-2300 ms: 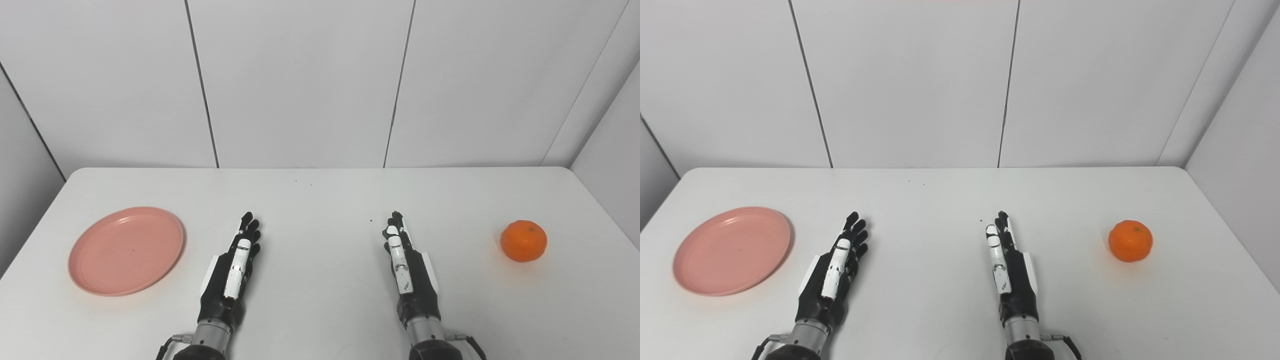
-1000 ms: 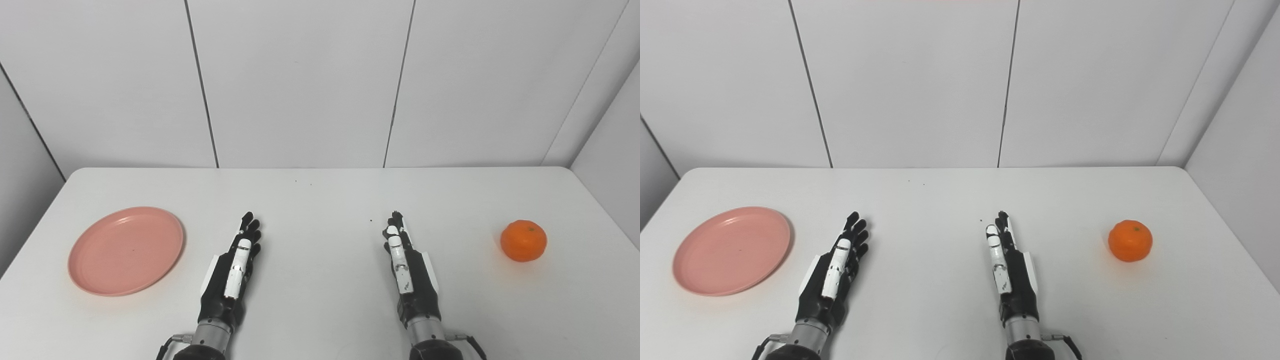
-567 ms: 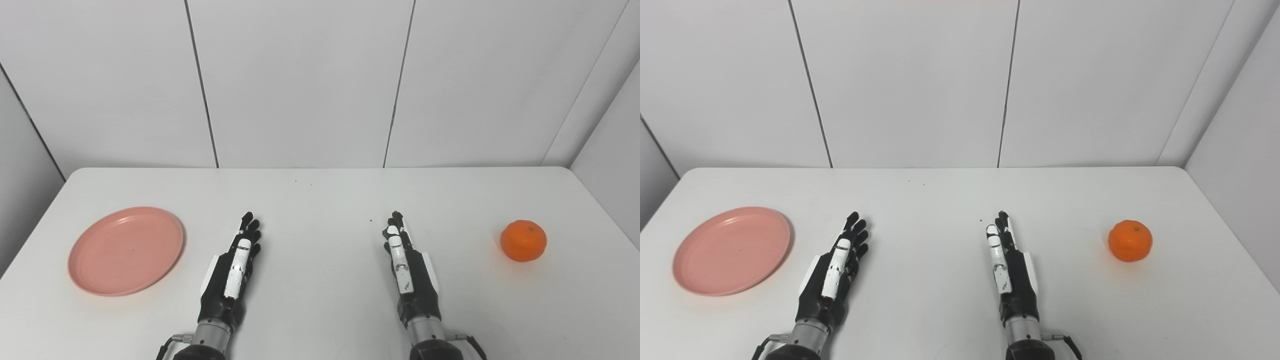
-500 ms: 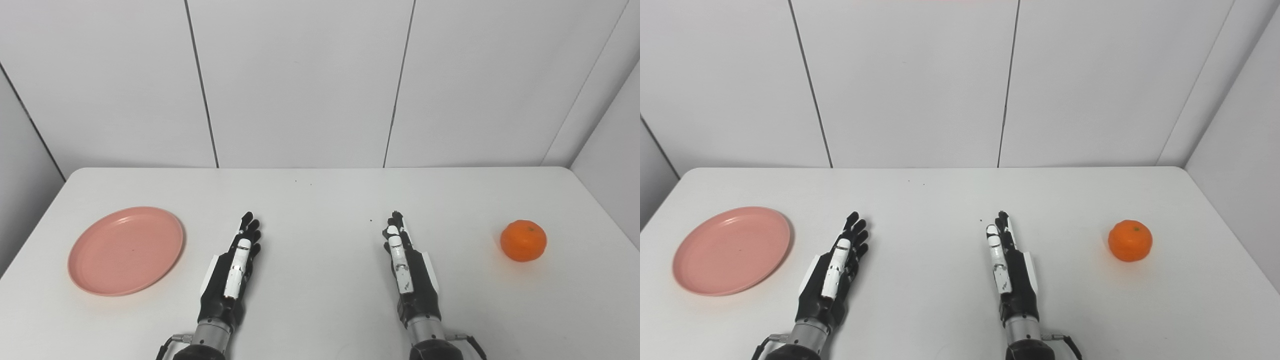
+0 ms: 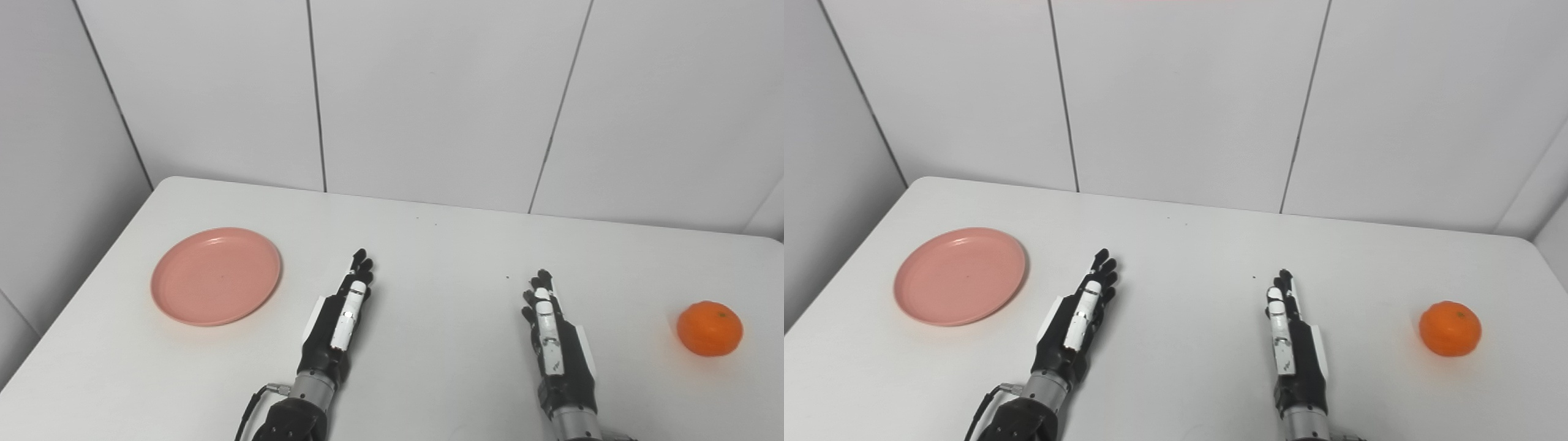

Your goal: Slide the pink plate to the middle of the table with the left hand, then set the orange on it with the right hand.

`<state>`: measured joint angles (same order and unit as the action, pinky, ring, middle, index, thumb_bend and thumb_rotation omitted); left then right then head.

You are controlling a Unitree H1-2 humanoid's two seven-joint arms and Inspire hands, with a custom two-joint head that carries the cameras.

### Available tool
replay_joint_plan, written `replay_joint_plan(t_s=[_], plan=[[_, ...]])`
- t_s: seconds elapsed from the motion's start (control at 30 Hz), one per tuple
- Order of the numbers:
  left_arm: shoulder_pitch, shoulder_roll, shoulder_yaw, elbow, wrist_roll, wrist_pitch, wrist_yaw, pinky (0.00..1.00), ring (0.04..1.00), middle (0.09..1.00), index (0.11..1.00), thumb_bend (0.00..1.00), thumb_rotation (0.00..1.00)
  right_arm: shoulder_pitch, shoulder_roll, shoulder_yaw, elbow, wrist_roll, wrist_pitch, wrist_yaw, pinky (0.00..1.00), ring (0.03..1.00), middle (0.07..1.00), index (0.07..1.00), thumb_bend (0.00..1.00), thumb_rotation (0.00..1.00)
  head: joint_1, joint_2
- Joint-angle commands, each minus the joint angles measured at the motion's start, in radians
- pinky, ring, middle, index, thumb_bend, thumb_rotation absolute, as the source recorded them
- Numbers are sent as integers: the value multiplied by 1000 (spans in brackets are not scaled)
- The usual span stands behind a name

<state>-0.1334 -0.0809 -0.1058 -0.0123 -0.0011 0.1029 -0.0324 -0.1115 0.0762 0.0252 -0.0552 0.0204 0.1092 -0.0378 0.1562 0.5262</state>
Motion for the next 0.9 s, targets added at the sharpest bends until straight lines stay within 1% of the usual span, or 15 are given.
replay_joint_plan(t_s=[0.0, 0.1, 0.13, 0.23, 0.47, 0.77, 0.87], plan=[[-23, -29, -29, 8, 22, -13, 4, 1000, 1000, 1000, 1000, 356, 996, 4, -10, -11, -30, 23, -9, 17, 1000, 985, 1000, 1000, 260, 1000, 1, 0], [-24, -43, -40, 19, 44, -12, 19, 996, 1000, 1000, 1000, 350, 998, 9, -22, -20, -34, 48, 0, 30, 1000, 988, 1000, 1000, 264, 1000, 44, -15], [-25, -46, -43, 21, 49, -12, 23, 994, 1000, 1000, 1000, 345, 999, 10, -25, -22, -35, 52, 0, 33, 1000, 988, 1000, 1000, 264, 1000, 44, -15], [-24, -58, -52, 24, 68, -6, 38, 981, 993, 1000, 996, 334, 1000, 14, -44, -19, -39, 56, 1, 46, 1000, 989, 1000, 1000, 259, 1000, 75, -23], [-28, -67, -58, 26, 80, 8, 47, 978, 997, 1000, 1000, 310, 1000, 14, -51, -21, -41, 68, 1, 54, 1000, 987, 997, 1000, 227, 1000, 76, -27], [-29, -57, -59, 26, 86, 3, 46, 983, 997, 1000, 997, 318, 1000, 11, -50, -16, -27, 64, -15, 58, 1000, 991, 999, 1000, 235, 1000, 72, -27], [-30, -55, -57, 27, 83, -1, 45, 978, 993, 1000, 996, 318, 1000, 11, -50, -13, -30, 59, -9, 58, 1000, 992, 1000, 1000, 237, 1000, 73, -29]])
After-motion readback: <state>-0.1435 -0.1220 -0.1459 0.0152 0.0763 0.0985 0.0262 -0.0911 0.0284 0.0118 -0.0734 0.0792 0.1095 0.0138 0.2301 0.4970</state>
